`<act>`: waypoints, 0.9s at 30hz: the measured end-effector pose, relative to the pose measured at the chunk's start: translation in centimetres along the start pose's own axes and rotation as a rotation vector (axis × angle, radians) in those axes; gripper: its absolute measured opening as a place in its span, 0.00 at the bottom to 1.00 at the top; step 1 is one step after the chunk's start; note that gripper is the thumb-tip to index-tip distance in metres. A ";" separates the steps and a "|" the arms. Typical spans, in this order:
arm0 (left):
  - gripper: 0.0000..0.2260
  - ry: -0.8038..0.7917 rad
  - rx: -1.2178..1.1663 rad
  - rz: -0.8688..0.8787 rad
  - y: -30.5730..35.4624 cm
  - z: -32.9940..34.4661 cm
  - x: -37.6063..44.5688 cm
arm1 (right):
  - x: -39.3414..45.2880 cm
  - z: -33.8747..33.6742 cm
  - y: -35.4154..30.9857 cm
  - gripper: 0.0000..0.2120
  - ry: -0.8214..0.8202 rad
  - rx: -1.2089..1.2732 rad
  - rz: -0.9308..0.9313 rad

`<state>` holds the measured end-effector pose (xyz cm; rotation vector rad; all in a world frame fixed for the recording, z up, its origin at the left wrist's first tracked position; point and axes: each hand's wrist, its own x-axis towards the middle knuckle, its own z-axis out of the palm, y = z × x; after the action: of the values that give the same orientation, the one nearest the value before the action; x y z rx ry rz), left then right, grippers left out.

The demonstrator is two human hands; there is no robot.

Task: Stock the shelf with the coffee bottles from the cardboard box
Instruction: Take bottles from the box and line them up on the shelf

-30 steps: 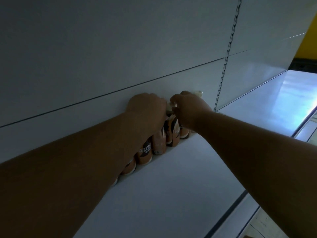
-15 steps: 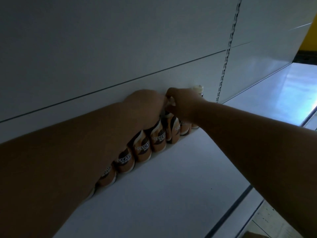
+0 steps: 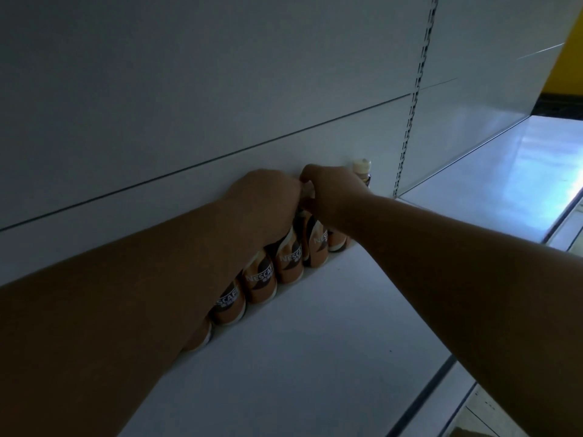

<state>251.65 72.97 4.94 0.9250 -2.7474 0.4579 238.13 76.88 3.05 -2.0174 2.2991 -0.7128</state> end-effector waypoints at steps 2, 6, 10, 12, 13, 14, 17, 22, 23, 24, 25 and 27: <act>0.07 0.002 -0.014 -0.016 -0.2 0.1 0.1 | 0.1 0.2 0.1 0.12 0.011 0.014 0.015; 0.08 0.015 -0.044 -0.014 -0.2 0.4 0.1 | 0.2 0.3 0.3 0.12 0.010 0.027 0.005; 0.08 0.020 -0.056 -0.021 -0.1 0.3 0.1 | 0.1 0.3 0.3 0.14 0.011 0.031 0.011; 0.08 0.009 -0.034 -0.016 0.0 0.1 0.0 | 0.2 0.2 0.2 0.14 0.002 0.039 0.018; 0.08 0.002 -0.022 -0.011 0.1 0.0 -0.1 | 0.3 0.2 0.1 0.14 -0.005 0.038 0.021; 0.08 -0.004 -0.011 -0.007 0.1 -0.1 -0.1 | 0.3 0.1 0.1 0.14 -0.011 0.034 0.024; 0.08 0.003 0.003 -0.005 0.4 -0.3 -0.3 | 0.4 -0.1 0.2 0.13 -0.008 0.038 0.040; 0.08 0.037 -0.027 0.029 0.4 -0.5 -0.6 | 0.3 0.1 0.4 0.12 0.017 0.062 0.057; 0.08 0.040 -0.039 0.031 0.4 -0.6 -0.7 | 0.3 0.1 0.4 0.12 0.018 0.062 0.058; 0.08 0.043 -0.046 0.024 0.4 -0.6 -0.7 | 0.2 0.1 0.4 0.12 0.020 0.061 0.058; 0.08 0.042 -0.050 0.019 0.4 -0.7 -0.7 | 0.2 0.0 0.4 0.12 0.021 0.061 0.057; 0.06 0.046 -0.054 0.027 0.3 -0.7 -0.6 | -0.2 -0.1 0.3 0.17 0.021 0.087 0.058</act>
<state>251.99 73.83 5.38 0.8546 -2.7201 0.4025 237.81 77.10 2.96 -1.9075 2.2846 -0.8187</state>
